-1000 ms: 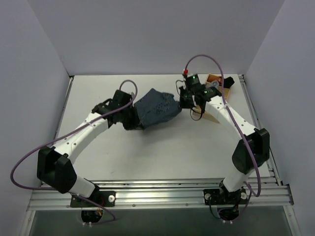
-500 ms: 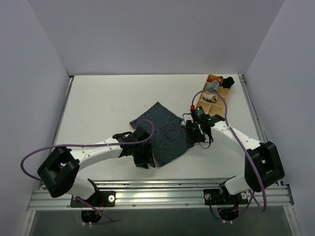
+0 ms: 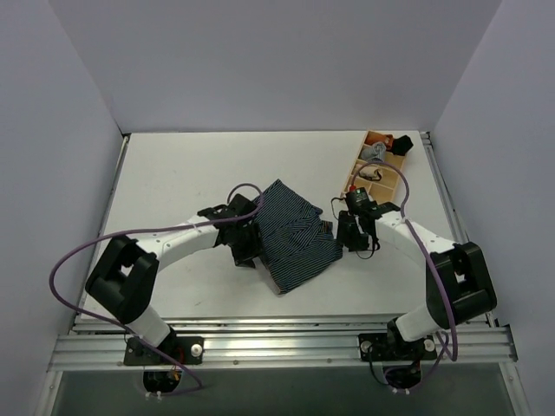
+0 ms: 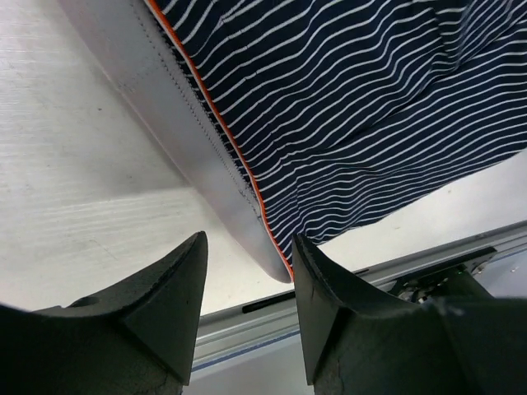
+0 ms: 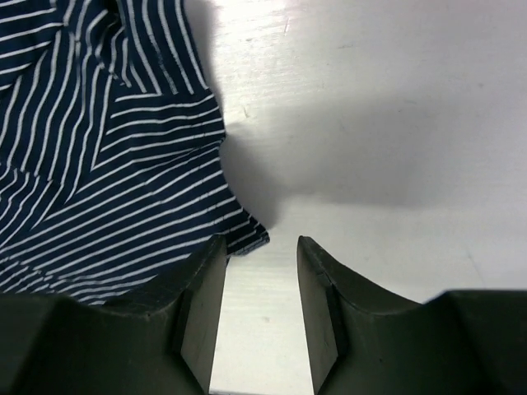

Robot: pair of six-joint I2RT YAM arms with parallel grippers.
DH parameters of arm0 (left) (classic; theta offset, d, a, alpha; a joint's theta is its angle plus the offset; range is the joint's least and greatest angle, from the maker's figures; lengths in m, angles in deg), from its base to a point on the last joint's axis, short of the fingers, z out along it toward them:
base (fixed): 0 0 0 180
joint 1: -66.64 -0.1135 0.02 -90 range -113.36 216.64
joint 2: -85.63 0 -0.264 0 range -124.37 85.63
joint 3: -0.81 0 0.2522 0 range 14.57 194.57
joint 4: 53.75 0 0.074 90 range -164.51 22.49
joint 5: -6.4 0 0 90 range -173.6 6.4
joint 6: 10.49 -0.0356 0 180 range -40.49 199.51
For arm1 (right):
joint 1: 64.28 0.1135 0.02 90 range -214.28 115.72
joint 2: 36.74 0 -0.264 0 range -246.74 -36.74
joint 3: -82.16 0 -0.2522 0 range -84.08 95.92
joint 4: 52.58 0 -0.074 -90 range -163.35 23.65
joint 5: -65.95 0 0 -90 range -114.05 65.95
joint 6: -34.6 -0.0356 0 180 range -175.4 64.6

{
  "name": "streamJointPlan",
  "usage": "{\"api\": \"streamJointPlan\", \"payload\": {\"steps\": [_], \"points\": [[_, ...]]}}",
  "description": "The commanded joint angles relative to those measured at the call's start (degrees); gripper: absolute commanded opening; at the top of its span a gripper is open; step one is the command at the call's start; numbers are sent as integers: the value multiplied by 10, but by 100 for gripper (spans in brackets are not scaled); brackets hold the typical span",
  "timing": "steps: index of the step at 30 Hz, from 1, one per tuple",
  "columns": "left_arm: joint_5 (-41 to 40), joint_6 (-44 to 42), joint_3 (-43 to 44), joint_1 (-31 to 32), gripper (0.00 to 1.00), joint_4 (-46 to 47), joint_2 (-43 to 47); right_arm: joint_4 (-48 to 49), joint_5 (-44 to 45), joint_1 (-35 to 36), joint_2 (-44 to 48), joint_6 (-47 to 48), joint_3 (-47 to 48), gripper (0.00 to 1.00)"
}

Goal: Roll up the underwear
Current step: Flatten the underwear

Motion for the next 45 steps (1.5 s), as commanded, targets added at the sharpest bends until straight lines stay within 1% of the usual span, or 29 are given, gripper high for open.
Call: {"api": "streamJointPlan", "payload": {"steps": [1, 2, 6, 11, 14, 17, 18, 19, 20, 22, 23, 24, 25, 26, 27, 28, 30, 32, 34, 35, 37, 38, 42, 45], "points": [[25, -25, 35, 15, 53, -11, -20, 31, -24, -4, -23, -22, -20, 35], [26, -19, 35, 23, 53, -12, -22, 46, -30, -4, -28, -29, -26, 33], [25, 5, 14, 35, 53, -6, -14, 59, -29, -2, -50, -31, -45, 31], [2, 15, 10, 36, 53, -35, -4, 13, 12, -2, -43, -19, -31, 34], [-11, 9, 22, 30, 53, -53, -8, -17, 38, 1, -56, -15, -18, 35], [-9, -10, 46, 30, 53, -33, -1, -40, 40, 3, -50, -12, 4, 37], [-16, -15, 65, 29, 53, -38, -2, -47, 39, 4, -44, -13, 12, 37], [-25, -20, 78, 26, 53, -65, -8, -54, 36, 6, -30, -14, 32, 37], [-34, -36, 89, 12, 53, -75, -13, -68, 34, 8, -24, -17, 42, 37], [-57, -53, 118, -10, 53, -105, -24, -81, 34, 26, -8, -25, 69, 36], [-63, -71, 129, -44, 53, -118, -29, -77, 31, 36, 0, -33, 76, 36], [-65, -80, 139, -64, 53, -128, -35, -69, 16, 50, 7, -39, 77, 36], [-64, -90, 159, -82, 53, -143, -47, -58, 9, 82, 21, -46, 78, 36], [-65, -106, 168, -102, 52, -149, -55, -29, 2, 100, 28, -52, 72, 35], [-63, -112, 176, -137, 52, -153, -60, -13, -13, 117, 33, -68, 68, 35], [-57, -120, 182, -153, 52, -152, -75, 22, -23, 145, 39, -75, 61, 35], [-44, -136, 204, -193, 52, -146, -92, 47, -36, 168, 37, -90, 47, 35], [-24, -152, 222, -210, 52, -134, -115, 72, -36, 204, 24, -90, 48, 36], [-21, -160, 236, -225, 52, -123, -143, 86, -27, 231, 5, -88, 53, 36], [-21, -169, 244, -229, 52, -123, -154, 89, -24, 258, -2, -89, 55, 36], [-15, -176, 263, -238, 52, -112, -181, 91, -8, 281, -25, -101, 63, 35], [-9, -183, 267, -241, 52, -105, -190, 92, -3, 306, -31, -105, 64, 35], [22, -207, 291, -252, 52, -76, -230, 104, 19, 368, -59, -124, 63, 35], [20, -229, 318, -255, 49, -89, -261, 108, 27, 399, -81, -136, 57, 35]]}}
